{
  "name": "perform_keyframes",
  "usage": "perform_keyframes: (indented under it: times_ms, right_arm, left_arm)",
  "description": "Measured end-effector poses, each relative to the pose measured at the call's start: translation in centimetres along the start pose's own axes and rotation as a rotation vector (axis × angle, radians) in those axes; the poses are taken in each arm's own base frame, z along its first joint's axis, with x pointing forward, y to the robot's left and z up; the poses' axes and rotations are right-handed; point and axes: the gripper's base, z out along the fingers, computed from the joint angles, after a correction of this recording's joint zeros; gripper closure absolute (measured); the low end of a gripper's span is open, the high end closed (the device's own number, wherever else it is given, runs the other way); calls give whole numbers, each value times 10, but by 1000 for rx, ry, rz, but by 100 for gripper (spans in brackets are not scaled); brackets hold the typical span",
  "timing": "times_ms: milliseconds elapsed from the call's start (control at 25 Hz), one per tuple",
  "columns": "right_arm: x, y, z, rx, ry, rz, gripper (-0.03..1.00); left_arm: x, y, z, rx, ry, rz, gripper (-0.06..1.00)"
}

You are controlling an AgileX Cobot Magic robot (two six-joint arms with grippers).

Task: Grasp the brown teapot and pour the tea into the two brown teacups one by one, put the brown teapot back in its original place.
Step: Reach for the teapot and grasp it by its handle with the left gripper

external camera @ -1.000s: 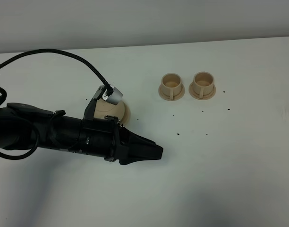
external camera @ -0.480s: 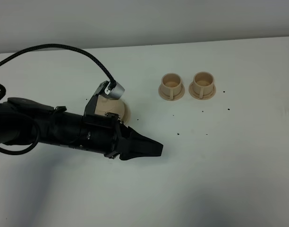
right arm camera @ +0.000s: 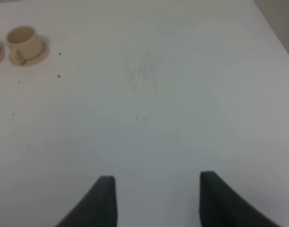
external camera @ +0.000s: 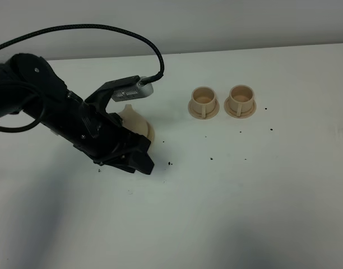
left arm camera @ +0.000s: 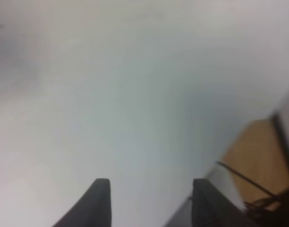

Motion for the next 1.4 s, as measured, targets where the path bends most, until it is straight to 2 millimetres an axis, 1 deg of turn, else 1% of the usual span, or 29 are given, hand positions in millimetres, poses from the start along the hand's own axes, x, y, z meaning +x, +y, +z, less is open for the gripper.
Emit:
perform_keyframes:
  times_ms: [160,320,680,840,1080,1240,1320,1400]
  right_arm:
    - [0,0,0,0,0,0,54]
    - [0,0,0,0,0,0,54]
    - [0,0,0,-1,0,0,54]
    - [0,0,0,-1,0,0,54]
    - [0,0,0,-1,0,0,54]
    - [0,0,0,-1,0,0,54]
    - [0,0,0,-1,-1,1,54]
    - [0,0,0,-1,-1,1,54]
  left_arm:
    - [-10,5,-16,-148,3,-67,52]
    - [-18,7,-28,-236,-25,-136,52]
    - [-16,15,-34,-353,0,-262,52]
    - [-25,18,-30,-356,50,-281,52]
    - [-57,30,-12,-357,159,-315,52]
    - [-80,38,-1,-360,148,-325,52]
    - [-86,43,5,-369,149,-326,52]
    - [-87,47,10,-376,158,-329,52]
